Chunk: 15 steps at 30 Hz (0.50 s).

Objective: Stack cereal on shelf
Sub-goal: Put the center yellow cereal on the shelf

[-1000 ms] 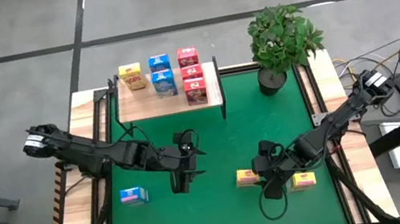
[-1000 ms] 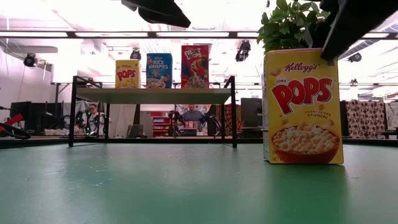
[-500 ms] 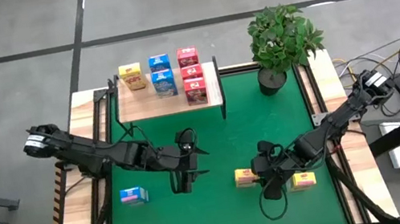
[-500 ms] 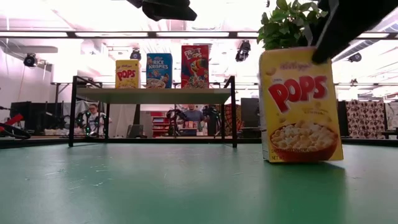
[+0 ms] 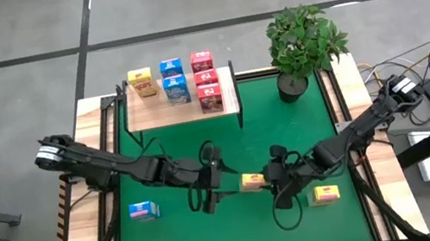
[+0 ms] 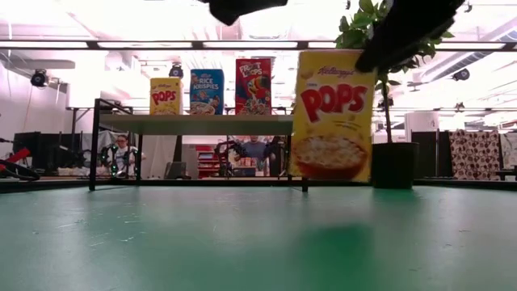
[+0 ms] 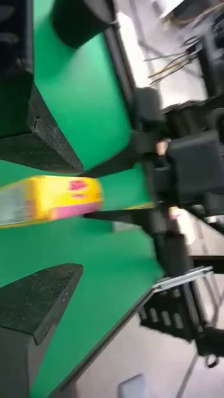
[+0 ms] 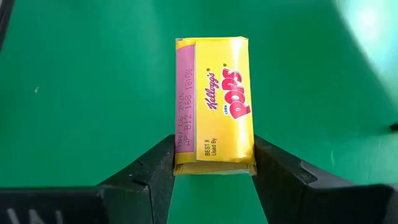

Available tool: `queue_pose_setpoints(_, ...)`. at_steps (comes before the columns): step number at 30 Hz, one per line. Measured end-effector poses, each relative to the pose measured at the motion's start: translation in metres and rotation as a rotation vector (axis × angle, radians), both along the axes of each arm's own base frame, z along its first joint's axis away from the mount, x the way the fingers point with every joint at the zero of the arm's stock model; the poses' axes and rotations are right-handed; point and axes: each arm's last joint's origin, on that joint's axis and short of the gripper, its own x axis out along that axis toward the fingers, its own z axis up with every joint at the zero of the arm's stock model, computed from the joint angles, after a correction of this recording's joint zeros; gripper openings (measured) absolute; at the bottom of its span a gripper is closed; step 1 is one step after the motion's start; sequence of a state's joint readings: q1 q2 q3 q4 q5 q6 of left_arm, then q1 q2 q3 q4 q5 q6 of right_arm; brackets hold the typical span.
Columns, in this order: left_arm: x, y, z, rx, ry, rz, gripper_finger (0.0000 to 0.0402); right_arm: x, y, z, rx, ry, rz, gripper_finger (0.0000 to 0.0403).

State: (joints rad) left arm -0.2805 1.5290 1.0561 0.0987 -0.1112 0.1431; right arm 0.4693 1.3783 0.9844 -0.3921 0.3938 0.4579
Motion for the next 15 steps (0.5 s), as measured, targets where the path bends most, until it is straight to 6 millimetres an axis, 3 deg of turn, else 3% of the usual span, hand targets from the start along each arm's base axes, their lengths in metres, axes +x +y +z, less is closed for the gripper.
queue_pose_setpoints(15, 0.036, 0.015, -0.042, 0.004, 0.001, 0.064, 0.0233, 0.006, -0.011, 0.001, -0.045, 0.002, 0.017, 0.0176)
